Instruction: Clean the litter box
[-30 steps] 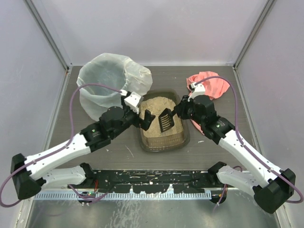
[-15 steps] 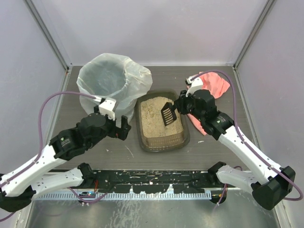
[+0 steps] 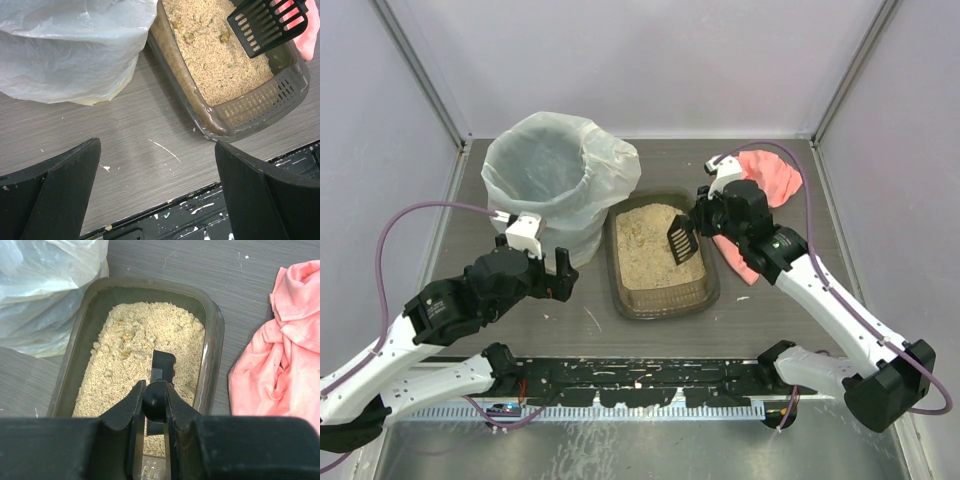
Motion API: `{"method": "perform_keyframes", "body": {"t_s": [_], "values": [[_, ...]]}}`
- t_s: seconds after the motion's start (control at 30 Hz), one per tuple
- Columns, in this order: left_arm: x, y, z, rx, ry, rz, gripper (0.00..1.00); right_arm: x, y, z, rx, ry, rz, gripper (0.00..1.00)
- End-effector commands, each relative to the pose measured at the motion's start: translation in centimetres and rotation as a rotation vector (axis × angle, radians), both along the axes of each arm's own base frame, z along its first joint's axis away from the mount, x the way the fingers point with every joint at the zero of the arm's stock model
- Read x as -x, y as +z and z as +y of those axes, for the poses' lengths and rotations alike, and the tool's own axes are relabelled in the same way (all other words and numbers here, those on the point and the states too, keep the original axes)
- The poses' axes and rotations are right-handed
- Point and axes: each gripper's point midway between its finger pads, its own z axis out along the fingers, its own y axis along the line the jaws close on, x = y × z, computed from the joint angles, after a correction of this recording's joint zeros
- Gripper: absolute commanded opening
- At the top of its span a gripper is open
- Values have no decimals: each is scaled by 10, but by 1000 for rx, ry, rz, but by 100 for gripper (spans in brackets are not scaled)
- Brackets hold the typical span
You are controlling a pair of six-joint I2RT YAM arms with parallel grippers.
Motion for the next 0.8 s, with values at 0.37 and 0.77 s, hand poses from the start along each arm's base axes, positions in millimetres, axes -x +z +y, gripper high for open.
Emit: {"method": "perform_keyframes", "body": {"t_s": [0.37, 0.77], "values": [[-16, 22, 29, 5, 119, -167, 98, -24, 21, 6, 291, -144, -98, 1], [-15, -4, 47, -30, 222, -122, 98, -40, 6, 30, 464, -211, -110, 1]]}}
